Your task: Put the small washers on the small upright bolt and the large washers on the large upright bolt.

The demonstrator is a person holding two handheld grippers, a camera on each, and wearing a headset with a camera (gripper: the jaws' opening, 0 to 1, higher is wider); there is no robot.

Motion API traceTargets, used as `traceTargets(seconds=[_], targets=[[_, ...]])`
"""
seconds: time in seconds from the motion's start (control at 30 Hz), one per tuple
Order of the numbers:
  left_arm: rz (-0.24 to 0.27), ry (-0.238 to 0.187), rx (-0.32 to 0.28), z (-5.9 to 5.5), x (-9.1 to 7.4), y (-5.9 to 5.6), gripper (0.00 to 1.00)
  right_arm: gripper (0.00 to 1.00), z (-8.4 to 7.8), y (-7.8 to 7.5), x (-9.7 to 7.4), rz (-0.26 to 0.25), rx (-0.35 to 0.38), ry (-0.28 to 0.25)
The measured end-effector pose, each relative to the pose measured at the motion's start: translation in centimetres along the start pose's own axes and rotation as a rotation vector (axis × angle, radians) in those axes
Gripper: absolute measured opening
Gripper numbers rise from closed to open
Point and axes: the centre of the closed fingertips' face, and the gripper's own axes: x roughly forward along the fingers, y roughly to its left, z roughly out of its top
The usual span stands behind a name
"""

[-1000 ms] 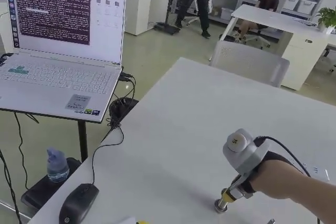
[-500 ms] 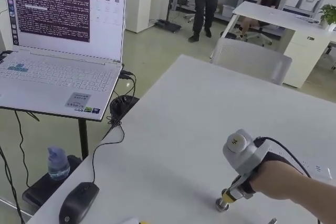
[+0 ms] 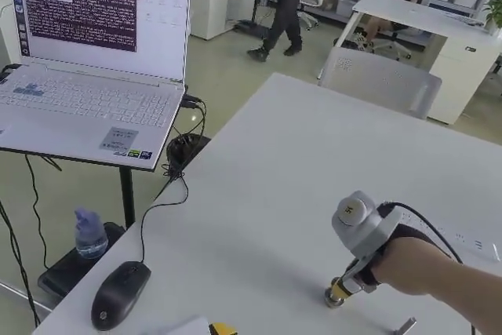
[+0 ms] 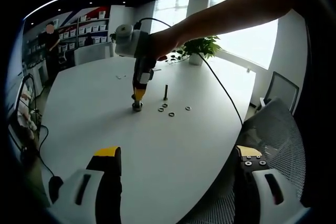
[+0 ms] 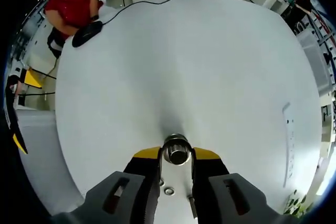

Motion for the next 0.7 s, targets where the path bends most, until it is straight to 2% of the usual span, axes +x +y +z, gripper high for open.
traceTargets(seconds=[0.7], targets=[[-0.007, 0.025, -0.002, -0.5, 0.3, 0.1, 0.87, 0.22, -0.6, -0.5, 1.7, -0.001, 0.008, 0.004]])
